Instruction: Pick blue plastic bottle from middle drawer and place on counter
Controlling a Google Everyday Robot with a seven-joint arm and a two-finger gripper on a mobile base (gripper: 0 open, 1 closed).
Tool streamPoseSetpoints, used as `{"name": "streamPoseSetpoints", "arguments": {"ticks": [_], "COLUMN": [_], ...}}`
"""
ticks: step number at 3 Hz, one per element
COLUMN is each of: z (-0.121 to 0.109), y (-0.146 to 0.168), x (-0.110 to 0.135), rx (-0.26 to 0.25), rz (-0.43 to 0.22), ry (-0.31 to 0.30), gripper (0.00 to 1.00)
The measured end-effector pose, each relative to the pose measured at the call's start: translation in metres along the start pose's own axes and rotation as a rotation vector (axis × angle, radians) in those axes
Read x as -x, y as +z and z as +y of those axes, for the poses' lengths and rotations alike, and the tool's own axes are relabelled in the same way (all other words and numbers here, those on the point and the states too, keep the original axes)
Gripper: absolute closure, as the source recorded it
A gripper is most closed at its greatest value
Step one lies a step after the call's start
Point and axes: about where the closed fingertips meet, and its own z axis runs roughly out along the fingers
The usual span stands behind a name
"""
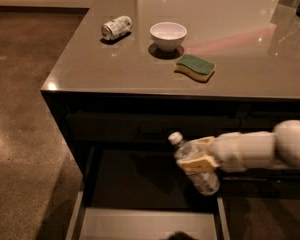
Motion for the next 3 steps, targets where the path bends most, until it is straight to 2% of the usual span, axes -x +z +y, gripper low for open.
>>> {"name": "streamPoseSetpoints", "arguments": {"ticks": [1, 2, 3], "z": [-0.006, -0.018, -0.039], "y": [-0.087, -0.156, -0.199], "x": [0.026, 0.062, 0.108], "rx": [-0.059, -0.122, -0.178], "rz": [-0.168, -0.258, -0.241], "ry": [-0.107, -0.195, -0.241], "gripper": [1.00, 1.00, 1.00]}}
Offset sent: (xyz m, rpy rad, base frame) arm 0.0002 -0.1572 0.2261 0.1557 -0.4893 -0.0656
